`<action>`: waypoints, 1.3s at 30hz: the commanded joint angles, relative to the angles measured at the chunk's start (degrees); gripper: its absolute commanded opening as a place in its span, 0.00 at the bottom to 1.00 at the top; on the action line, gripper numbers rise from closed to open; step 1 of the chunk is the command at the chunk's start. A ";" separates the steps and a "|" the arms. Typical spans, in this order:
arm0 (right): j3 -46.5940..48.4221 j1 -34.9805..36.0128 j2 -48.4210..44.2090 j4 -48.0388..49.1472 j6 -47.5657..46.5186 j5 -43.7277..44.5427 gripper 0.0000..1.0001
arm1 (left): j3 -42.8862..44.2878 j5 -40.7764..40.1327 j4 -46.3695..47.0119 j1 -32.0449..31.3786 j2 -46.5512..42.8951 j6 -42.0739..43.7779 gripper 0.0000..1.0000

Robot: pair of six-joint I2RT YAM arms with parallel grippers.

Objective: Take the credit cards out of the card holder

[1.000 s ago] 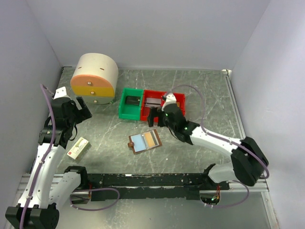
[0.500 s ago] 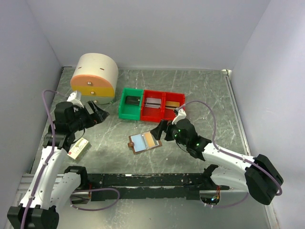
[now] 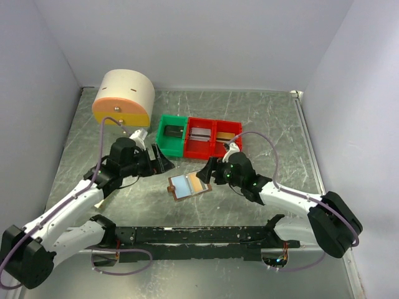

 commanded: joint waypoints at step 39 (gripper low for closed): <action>7.89 -0.24 21.05 -3.88 -6.12 -11.84 0.19 | -0.83 -6.11 16.47 -14.42 27.58 -7.07 0.56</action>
